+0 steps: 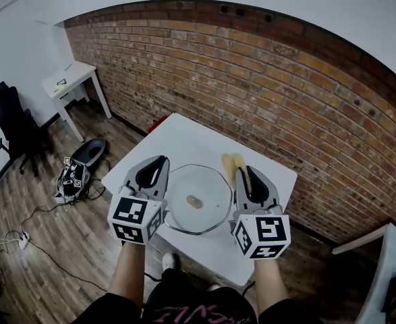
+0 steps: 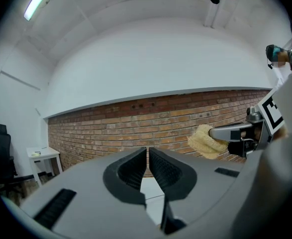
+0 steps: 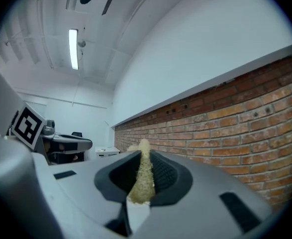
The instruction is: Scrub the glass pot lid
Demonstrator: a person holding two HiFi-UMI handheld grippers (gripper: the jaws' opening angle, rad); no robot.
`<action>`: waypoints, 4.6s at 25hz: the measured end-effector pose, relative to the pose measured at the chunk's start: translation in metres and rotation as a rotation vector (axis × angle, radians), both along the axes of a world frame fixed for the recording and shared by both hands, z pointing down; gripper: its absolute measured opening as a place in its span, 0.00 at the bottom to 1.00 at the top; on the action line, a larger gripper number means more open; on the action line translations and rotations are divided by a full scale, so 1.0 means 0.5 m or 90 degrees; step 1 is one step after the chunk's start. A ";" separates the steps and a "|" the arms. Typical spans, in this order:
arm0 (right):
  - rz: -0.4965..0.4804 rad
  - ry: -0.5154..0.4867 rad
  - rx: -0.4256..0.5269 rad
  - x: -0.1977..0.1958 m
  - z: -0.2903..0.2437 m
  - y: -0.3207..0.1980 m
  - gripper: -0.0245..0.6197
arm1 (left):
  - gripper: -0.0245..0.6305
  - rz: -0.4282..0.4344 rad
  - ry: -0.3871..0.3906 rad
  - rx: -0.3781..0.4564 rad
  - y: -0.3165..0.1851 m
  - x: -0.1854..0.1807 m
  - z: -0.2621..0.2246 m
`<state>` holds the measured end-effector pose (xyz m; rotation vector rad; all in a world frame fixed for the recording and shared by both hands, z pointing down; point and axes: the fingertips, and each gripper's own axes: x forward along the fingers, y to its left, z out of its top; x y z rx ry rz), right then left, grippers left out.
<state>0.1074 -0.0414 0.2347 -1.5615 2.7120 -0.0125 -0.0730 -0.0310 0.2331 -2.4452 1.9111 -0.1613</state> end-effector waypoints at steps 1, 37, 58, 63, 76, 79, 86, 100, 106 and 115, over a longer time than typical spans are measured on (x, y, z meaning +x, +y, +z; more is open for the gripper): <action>0.005 0.001 -0.001 -0.006 0.002 -0.010 0.13 | 0.07 0.004 0.000 -0.001 -0.013 -0.008 0.002; 0.162 0.032 -0.031 -0.062 0.025 -0.202 0.13 | 0.07 0.146 0.021 -0.032 -0.283 -0.096 0.042; 0.166 0.030 -0.120 -0.033 0.146 -0.225 0.13 | 0.07 0.154 0.009 -0.123 -0.314 -0.067 0.160; 0.166 0.033 -0.155 -0.036 0.197 -0.219 0.13 | 0.07 0.153 0.009 -0.161 -0.306 -0.069 0.213; 0.151 0.031 -0.246 -0.051 0.357 -0.196 0.13 | 0.07 0.140 0.027 -0.236 -0.285 -0.074 0.369; 0.151 0.030 -0.259 -0.052 0.378 -0.190 0.13 | 0.07 0.134 0.032 -0.244 -0.281 -0.080 0.386; 0.139 0.033 -0.294 -0.068 0.441 -0.174 0.13 | 0.07 0.127 0.042 -0.293 -0.253 -0.091 0.463; 0.124 0.045 -0.299 -0.081 0.450 -0.184 0.13 | 0.07 0.139 0.058 -0.349 -0.241 -0.108 0.508; 0.117 0.049 -0.299 -0.088 0.450 -0.189 0.13 | 0.26 0.136 0.078 -0.392 -0.237 -0.128 0.538; 0.110 0.059 -0.305 -0.103 0.458 -0.190 0.13 | 0.37 0.118 0.116 -0.480 -0.207 -0.161 0.616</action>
